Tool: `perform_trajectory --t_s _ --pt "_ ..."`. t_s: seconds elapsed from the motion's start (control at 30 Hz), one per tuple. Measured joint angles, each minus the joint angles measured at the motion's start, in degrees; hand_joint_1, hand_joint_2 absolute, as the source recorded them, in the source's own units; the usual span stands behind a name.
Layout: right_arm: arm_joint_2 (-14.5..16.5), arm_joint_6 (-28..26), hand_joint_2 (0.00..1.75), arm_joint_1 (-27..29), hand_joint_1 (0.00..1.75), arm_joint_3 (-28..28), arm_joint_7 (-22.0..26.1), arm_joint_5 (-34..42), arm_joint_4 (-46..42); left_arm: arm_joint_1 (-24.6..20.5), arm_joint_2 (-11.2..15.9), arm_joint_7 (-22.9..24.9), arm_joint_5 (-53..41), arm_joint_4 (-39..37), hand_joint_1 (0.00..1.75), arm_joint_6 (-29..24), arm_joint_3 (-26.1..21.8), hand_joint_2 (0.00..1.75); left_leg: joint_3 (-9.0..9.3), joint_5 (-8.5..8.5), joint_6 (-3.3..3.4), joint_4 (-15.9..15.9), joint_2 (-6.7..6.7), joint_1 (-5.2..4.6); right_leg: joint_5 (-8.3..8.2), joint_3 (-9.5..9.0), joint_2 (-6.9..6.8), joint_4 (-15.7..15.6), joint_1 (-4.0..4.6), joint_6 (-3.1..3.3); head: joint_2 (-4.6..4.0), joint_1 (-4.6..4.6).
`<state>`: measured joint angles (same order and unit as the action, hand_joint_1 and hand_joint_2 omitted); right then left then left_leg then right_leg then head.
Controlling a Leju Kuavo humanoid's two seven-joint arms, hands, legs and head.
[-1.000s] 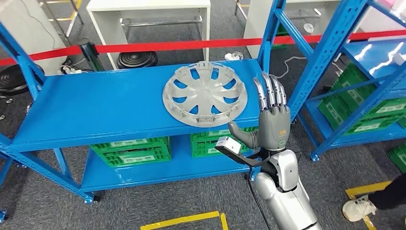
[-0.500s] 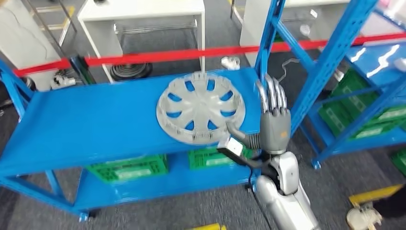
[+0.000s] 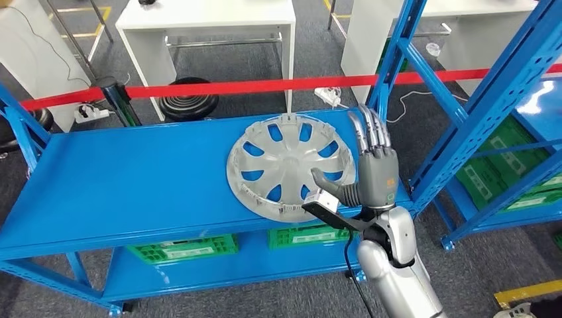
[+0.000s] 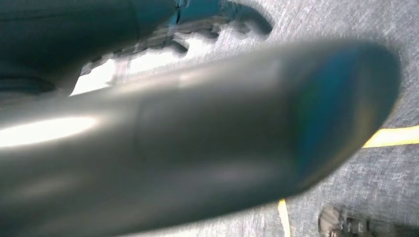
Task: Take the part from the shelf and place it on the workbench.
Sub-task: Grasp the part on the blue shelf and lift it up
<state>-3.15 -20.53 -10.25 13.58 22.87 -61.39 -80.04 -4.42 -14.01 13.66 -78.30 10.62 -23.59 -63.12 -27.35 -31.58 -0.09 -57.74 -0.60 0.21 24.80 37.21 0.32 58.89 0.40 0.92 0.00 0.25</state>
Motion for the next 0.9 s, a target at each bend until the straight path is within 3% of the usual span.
perform_trajectory --t_s 0.03,0.17,0.33,0.5,0.9 --pt "0.0 0.5 0.0 -0.7 0.0 0.0 0.9 1.3 0.7 0.0 -0.1 -0.2 -0.1 0.0 0.0 0.0 0.1 0.0 0.0 -0.24 -0.23 0.1 -0.02 -0.03 0.04 -0.29 0.03 -0.3 0.03 0.09 0.0 0.03" --pt "-0.1 1.4 0.0 -4.1 0.0 0.0 3.0 3.1 4.1 -0.1 -0.4 -1.1 -0.1 -0.1 0.0 -0.1 0.7 0.0 1.15 -0.62 0.88 1.4 0.16 -0.09 -0.19 -1.2 0.3 -0.6 0.02 0.4 0.0 -0.37" --pt "0.2 1.4 0.0 -6.6 0.0 0.3 4.0 3.8 8.0 -0.4 -0.7 -1.2 -0.3 -0.1 0.0 0.3 1.4 0.0 1.85 -0.69 0.15 2.4 0.16 -0.08 0.3 -1.43 0.29 -0.6 0.04 0.95 0.0 -0.4" --pt "1.1 1.2 0.0 -8.7 0.0 1.3 4.7 4.1 11.6 -0.3 -0.9 -1.0 -0.3 -0.1 0.0 0.5 1.5 0.0 1.98 -0.59 -0.64 2.7 0.15 -0.05 0.35 -1.49 0.25 -0.6 0.04 1.03 0.0 -0.39" --pt "3.0 3.3 0.0 -11.6 0.0 2.8 7.3 7.9 17.5 -0.2 -0.9 -1.9 -0.7 -0.1 0.0 2.1 1.7 0.0 2.1 -0.5 -0.8 2.6 0.13 -0.08 0.25 -1.72 0.18 -0.6 -0.16 0.92 0.0 -0.37"
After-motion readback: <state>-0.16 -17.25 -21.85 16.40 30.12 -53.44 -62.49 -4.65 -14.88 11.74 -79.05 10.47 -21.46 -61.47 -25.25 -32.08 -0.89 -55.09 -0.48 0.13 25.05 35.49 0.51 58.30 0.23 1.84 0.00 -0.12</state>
